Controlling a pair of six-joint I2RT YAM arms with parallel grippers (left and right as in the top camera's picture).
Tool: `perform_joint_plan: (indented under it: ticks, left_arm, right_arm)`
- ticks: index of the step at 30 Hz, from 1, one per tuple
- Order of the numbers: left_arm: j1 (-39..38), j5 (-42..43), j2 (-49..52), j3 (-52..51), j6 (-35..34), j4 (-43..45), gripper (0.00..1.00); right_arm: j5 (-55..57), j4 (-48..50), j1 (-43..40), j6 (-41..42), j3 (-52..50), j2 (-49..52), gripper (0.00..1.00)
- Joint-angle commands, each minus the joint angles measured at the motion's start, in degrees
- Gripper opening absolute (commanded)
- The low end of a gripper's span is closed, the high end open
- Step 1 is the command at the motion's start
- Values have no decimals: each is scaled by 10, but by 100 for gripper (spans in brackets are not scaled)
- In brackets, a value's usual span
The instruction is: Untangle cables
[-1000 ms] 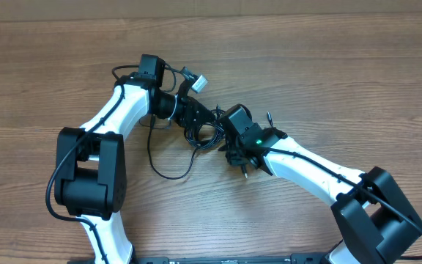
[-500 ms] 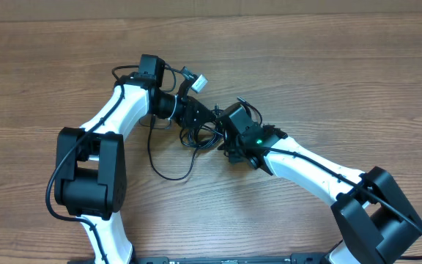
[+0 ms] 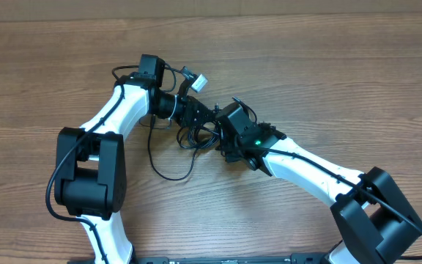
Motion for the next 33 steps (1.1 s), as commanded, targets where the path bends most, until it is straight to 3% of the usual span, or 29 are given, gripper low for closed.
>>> perform_joint_plan:
  ticks: [1,7,15,21,26,28,33]
  left_arm:
    - [-3,30,3,7,-13,2,4]
    - [-16,21,3,7,-16,5,4]
    - [-20,-51,3,7,-62,17,4]
    - [-31,-123,3,7,-93,25,11]
    - [-45,-167,3,7,-105,30,24]
    - [-50,-187,3,7,-108,32,55]
    - [-51,-272,3,7,-161,39,53]
  right_arm:
    - [-7,17,7,-46,-6,2,4]
    - [-5,40,17,-46,-6,2,4]
    - [15,-8,18,-58,-6,2,4]
    - [15,-11,18,-90,-6,7,4]
    - [14,-14,18,-90,-6,21,4]
    - [11,-15,19,-90,-6,26,4]
    - [10,-18,19,-91,-6,27,4]
